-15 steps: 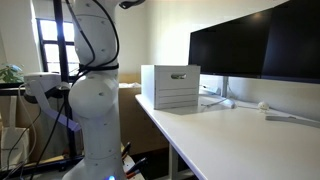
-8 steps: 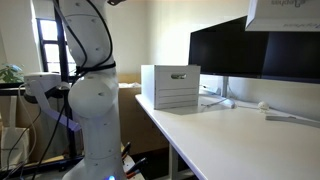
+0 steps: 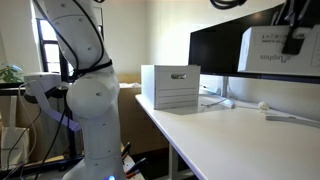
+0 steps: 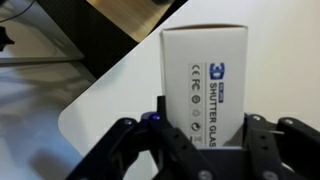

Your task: Remove the small box from the big box

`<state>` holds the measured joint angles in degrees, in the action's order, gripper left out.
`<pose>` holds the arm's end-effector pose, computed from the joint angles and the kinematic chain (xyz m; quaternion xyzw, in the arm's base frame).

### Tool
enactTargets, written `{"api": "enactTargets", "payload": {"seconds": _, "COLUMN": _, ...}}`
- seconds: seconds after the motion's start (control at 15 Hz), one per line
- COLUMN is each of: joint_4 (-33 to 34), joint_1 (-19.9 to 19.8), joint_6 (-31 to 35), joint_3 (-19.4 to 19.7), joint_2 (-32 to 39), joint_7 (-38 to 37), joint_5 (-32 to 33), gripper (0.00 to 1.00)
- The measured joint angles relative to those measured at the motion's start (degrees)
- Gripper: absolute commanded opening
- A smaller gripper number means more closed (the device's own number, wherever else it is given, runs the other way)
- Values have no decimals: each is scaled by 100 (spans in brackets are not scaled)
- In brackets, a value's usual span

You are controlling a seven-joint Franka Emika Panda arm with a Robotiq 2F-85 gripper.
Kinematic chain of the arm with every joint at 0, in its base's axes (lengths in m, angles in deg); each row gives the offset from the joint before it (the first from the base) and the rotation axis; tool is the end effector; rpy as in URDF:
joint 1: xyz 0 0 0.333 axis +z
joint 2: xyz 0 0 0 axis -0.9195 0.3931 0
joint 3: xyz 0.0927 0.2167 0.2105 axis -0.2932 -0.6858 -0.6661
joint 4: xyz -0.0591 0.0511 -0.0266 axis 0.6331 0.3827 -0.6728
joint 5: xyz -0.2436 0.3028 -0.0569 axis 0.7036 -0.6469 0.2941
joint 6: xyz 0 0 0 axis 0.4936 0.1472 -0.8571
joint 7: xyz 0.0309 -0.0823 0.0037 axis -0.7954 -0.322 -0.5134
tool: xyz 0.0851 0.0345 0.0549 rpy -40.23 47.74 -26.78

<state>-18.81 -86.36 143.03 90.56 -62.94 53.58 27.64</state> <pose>0.2952 -0.3611 0.5977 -0.8898 0.4477 0.0886 0.0083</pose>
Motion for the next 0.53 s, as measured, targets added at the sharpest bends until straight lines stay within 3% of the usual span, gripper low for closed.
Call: {"api": "enactTargets", "payload": {"seconds": 0.53, "joint_4": -1696, "joint_1": -56, "joint_6": 1273, "joint_3": -219, "joint_2": -803, "joint_7": -247, "joint_5": -236, "gripper": 31}}
